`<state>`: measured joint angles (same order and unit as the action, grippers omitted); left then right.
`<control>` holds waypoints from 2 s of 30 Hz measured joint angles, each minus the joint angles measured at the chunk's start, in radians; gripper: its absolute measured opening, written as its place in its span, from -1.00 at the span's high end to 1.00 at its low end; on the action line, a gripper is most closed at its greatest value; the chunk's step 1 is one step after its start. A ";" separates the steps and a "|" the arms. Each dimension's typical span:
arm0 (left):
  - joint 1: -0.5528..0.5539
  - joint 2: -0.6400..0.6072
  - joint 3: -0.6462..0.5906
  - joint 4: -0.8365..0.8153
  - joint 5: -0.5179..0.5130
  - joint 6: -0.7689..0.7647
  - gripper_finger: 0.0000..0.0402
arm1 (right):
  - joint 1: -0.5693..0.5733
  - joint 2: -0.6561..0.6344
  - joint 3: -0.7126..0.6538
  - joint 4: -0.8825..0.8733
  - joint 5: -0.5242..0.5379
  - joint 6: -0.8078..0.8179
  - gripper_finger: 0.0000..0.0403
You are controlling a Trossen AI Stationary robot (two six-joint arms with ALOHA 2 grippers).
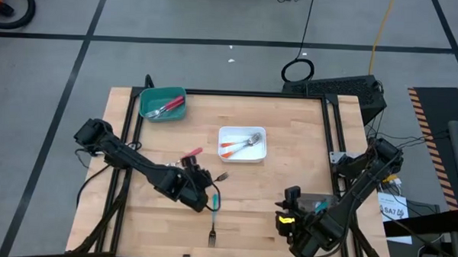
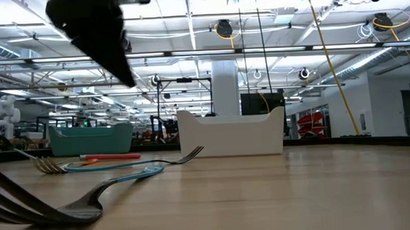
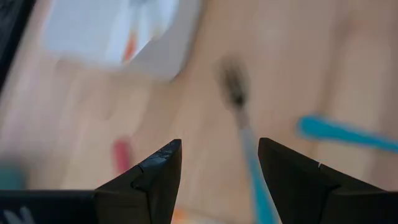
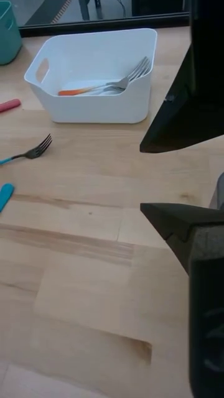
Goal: Sort silverware by color (type)
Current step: Put the blue fork into the black bin
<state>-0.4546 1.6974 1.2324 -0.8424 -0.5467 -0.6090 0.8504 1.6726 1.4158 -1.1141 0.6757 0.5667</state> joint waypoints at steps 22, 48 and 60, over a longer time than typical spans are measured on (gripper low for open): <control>0.000 0.030 0.000 0.047 -0.011 -0.105 0.24 | 0.003 0.000 0.000 0.000 0.002 -0.010 0.34; -0.061 0.194 0.000 0.337 0.230 -0.447 0.24 | 0.003 0.000 0.000 -0.011 0.000 -0.002 0.34; -0.082 0.202 0.001 0.373 0.205 -0.191 0.06 | 0.003 0.000 0.000 -0.015 0.000 -0.005 0.34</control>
<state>-0.5362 1.8993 1.2335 -0.4690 -0.3418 -0.7997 0.8536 1.6730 1.4155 -1.1292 0.6760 0.5616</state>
